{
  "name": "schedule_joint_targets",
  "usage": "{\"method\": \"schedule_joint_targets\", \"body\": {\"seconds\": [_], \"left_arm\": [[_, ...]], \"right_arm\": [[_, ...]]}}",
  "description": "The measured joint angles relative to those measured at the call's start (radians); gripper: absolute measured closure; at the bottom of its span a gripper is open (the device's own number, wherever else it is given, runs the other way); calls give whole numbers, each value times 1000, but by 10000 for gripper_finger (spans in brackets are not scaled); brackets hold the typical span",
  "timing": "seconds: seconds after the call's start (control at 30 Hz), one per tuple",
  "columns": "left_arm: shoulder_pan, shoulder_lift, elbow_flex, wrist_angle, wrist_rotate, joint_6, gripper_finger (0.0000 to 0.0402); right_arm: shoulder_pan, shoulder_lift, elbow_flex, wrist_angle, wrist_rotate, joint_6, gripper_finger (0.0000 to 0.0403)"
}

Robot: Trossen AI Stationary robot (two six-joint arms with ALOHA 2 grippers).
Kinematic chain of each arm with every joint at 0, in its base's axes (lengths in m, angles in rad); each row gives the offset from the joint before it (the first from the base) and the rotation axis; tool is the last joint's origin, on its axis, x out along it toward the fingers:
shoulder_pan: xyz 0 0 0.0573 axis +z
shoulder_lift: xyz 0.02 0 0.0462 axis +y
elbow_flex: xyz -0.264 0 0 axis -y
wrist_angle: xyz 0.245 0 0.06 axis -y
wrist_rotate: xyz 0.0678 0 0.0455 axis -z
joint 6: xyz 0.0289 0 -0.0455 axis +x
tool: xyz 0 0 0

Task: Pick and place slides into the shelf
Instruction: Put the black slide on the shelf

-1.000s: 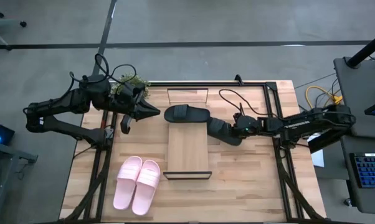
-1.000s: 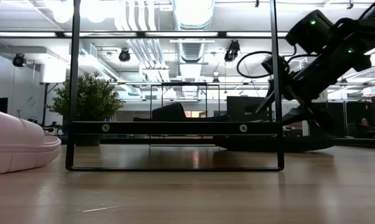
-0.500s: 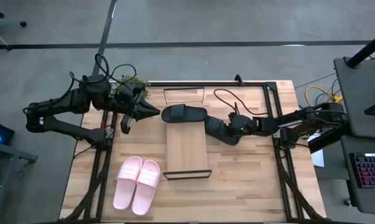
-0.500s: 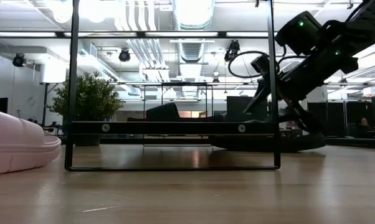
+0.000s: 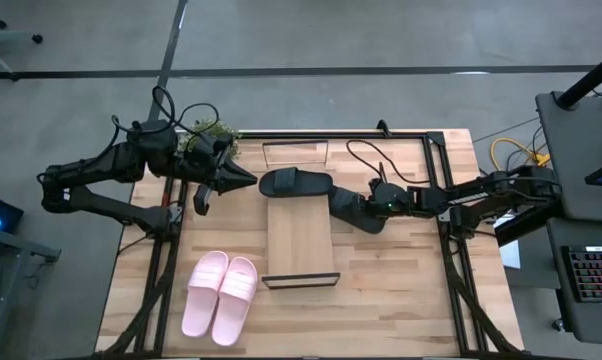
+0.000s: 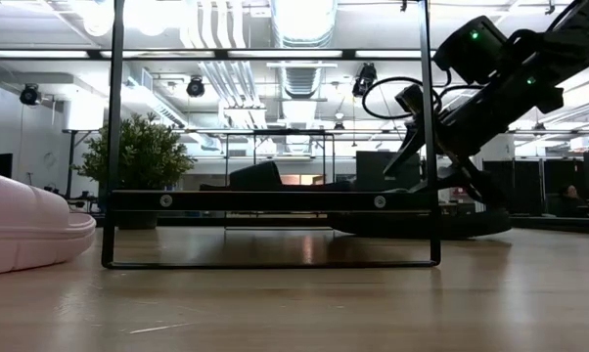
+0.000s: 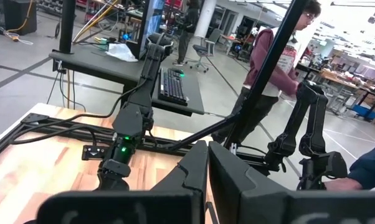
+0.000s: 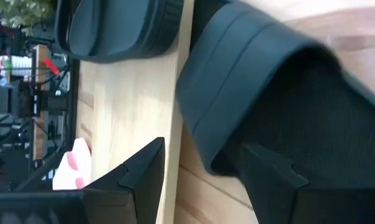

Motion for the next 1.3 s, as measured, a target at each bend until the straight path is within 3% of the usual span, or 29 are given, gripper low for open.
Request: {"method": "schedule_joint_targets", "body": {"seconds": [0.37, 0.87, 1.3], "left_arm": [[0, 0, 0, 0, 0, 0, 402], [0, 0, 0, 3, 0, -2, 402], [0, 0, 0, 27, 6, -1, 402]], "right_arm": [[-57, 0, 2, 2, -38, -8, 215], [-57, 1, 2, 1, -29, 8, 258], [-57, 1, 2, -22, -23, 36, 348]]}}
